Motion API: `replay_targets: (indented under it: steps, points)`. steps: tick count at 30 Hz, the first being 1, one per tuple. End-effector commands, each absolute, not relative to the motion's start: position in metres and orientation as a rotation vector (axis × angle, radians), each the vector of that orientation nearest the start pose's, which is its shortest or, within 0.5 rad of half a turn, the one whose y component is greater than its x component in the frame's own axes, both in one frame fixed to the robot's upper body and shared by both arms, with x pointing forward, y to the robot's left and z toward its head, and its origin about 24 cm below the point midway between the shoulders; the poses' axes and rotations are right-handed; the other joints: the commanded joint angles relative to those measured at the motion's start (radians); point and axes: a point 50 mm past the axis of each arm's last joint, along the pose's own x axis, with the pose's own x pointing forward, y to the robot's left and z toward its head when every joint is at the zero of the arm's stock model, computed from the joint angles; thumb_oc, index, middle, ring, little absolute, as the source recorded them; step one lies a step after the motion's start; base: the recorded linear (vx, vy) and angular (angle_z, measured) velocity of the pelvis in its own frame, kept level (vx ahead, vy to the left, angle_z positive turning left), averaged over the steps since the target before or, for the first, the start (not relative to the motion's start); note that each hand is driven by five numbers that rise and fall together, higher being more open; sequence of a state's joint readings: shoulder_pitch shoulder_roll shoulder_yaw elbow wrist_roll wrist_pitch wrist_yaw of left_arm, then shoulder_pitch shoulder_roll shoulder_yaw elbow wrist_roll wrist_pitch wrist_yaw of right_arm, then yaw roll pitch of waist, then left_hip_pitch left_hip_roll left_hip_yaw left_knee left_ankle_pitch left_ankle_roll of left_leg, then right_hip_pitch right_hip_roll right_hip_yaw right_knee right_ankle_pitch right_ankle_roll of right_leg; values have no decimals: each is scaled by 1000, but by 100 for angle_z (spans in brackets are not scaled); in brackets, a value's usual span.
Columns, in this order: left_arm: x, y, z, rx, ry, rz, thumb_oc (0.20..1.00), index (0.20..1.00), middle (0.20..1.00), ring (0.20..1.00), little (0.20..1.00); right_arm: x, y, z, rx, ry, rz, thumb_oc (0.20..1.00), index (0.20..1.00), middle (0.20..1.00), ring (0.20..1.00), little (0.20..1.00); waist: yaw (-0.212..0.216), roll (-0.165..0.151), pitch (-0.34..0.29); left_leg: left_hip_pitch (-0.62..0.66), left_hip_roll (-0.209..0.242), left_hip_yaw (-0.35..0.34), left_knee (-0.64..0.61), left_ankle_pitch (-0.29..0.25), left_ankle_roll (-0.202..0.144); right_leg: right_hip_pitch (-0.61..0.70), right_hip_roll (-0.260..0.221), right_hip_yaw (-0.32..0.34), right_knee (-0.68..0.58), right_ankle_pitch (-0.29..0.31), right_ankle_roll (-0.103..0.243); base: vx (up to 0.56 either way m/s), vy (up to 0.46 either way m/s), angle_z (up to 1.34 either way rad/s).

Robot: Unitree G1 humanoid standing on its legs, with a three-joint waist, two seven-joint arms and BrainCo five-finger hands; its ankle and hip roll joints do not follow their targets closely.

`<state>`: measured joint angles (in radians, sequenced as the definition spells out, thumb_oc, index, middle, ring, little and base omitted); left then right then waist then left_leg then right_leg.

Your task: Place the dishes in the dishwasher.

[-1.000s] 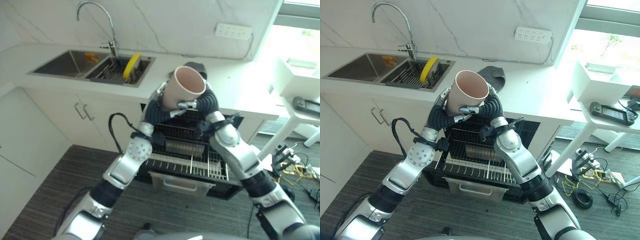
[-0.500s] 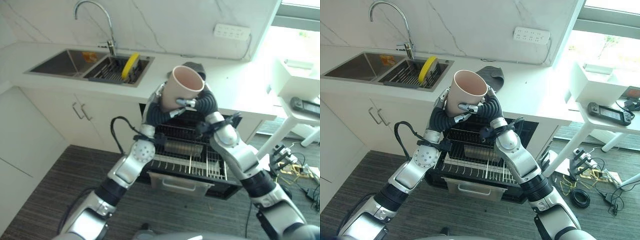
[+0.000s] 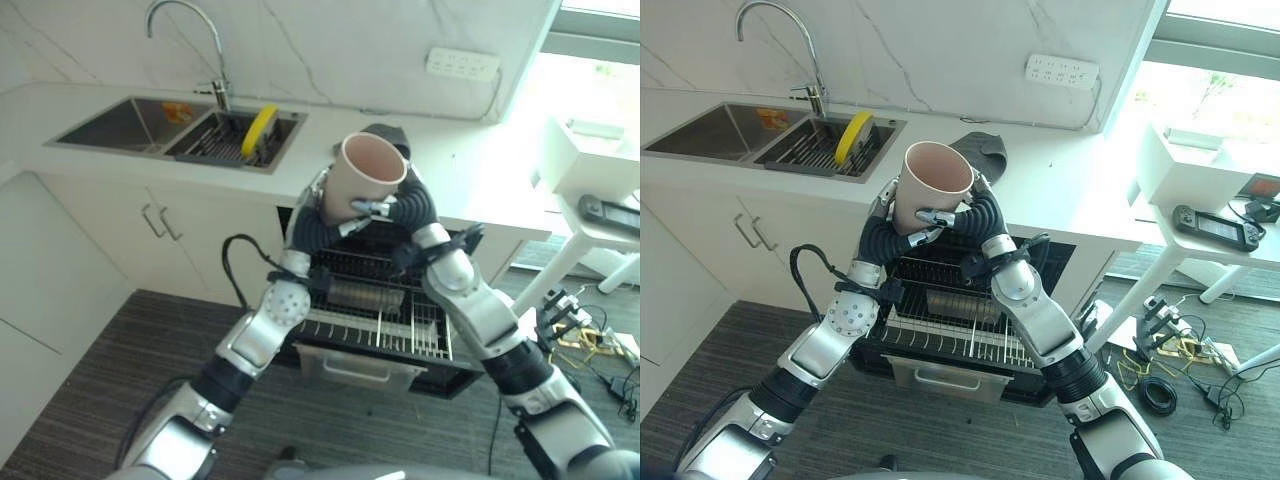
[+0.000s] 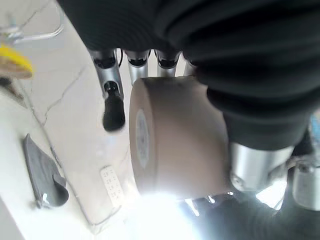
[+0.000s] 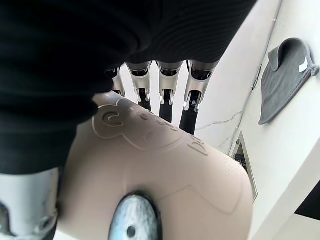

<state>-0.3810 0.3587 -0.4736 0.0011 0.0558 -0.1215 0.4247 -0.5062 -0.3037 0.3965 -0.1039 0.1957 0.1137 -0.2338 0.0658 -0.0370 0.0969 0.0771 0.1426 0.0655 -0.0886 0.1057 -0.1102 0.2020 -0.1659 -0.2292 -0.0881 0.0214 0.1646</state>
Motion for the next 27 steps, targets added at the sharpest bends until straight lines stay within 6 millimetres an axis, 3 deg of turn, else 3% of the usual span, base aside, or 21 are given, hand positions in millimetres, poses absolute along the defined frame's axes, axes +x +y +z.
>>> replay_targets:
  steps: [1,10,14,22,25,27]
  points:
    - [282,75,121,328,-483,-264,1000,1000,1000,1000,1000,300,-78,248,-82,-757,230,200,200,200,200,200,12,-2,-4,74,105,29,1,-131,-31,-18,-74,-23,2,-22,37,0,0,0]
    - [284,91,100,213,-280,-245,1000,1000,1000,1000,1000,300,-93,242,-99,-750,171,200,200,200,200,200,11,7,0,68,104,31,1,-125,-28,-24,-74,-22,1,-19,33,0,0,0]
    - [282,99,100,189,-270,-219,1000,1000,1000,1000,1000,300,-101,239,-112,-749,140,200,200,200,200,200,14,11,6,66,104,29,1,-122,-29,-24,-74,-25,1,-19,33,0,0,0]
    - [278,135,108,156,-267,-155,1000,1000,1000,1000,1000,293,-137,221,-165,-696,67,200,200,200,200,200,11,23,26,72,105,15,1,-107,-32,-24,-69,-22,25,-29,24,57,5,0]
    - [276,149,112,157,-273,-127,1000,1000,1000,1000,1000,287,-152,214,-194,-670,47,200,200,200,200,200,9,27,52,54,100,-5,46,-111,-30,-43,-64,-8,89,-58,15,109,-12,0]
    - [272,162,126,172,-353,-120,1000,1000,1000,1000,1000,282,-163,214,-220,-672,43,200,200,200,200,200,-2,22,107,-37,84,-41,213,-159,-27,-124,-70,28,219,-102,3,-23,-21,-8]
